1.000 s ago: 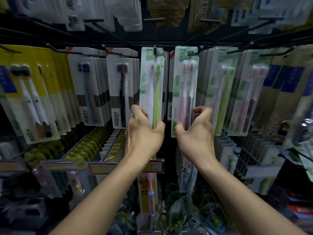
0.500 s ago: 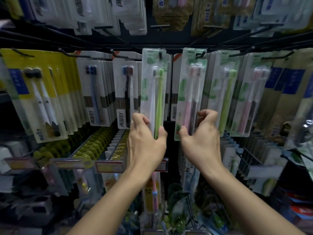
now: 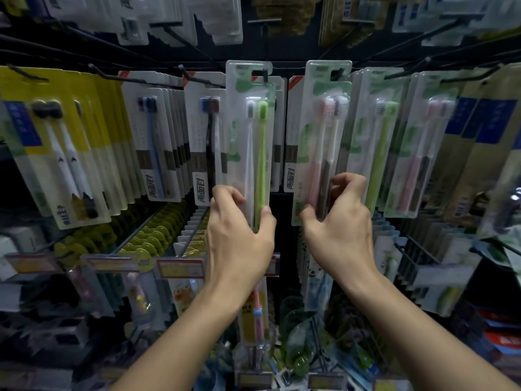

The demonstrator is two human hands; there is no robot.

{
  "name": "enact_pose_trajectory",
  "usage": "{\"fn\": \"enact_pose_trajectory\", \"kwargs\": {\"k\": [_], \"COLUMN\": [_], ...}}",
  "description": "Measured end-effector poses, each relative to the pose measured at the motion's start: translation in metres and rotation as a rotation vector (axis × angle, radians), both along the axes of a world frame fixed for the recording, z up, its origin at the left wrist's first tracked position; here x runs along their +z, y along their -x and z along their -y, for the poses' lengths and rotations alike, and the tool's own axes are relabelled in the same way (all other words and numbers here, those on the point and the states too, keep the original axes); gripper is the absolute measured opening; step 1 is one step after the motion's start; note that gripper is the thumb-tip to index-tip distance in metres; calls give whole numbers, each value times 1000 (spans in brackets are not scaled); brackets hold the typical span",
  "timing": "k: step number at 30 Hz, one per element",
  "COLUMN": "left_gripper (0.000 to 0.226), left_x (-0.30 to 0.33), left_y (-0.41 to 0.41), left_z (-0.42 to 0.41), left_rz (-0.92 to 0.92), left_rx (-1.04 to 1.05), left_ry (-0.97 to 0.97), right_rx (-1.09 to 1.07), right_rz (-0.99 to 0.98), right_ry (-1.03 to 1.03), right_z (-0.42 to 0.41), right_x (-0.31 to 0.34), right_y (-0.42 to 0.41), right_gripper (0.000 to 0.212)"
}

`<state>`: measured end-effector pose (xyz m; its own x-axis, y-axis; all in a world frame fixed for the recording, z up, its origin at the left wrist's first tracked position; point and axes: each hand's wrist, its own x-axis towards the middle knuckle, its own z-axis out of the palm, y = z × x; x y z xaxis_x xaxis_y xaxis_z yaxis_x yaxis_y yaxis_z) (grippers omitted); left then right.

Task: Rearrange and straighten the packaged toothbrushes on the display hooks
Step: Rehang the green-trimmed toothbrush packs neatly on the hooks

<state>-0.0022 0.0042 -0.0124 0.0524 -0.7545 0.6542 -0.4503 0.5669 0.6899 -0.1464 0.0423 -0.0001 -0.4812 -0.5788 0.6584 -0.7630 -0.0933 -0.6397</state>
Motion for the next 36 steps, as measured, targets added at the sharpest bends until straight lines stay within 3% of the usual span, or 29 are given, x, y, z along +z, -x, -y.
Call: {"fn": "enact_pose_trajectory", "kwargs": {"k": [16, 36], "left_gripper": [41, 41], "left_x": [-1, 2], "left_y": [13, 74], "left_z": [-10, -32], "left_rz": [-6, -25], "left_rx": [-28, -160], "left_ry": [81, 132], "right_rx": [71, 9], "right_rz": [-10, -6], "right_ry": [130, 171], "right_z": [-8, -37], "right_x": [1, -4], "right_y": [3, 52], "right_gripper": [51, 54]}}
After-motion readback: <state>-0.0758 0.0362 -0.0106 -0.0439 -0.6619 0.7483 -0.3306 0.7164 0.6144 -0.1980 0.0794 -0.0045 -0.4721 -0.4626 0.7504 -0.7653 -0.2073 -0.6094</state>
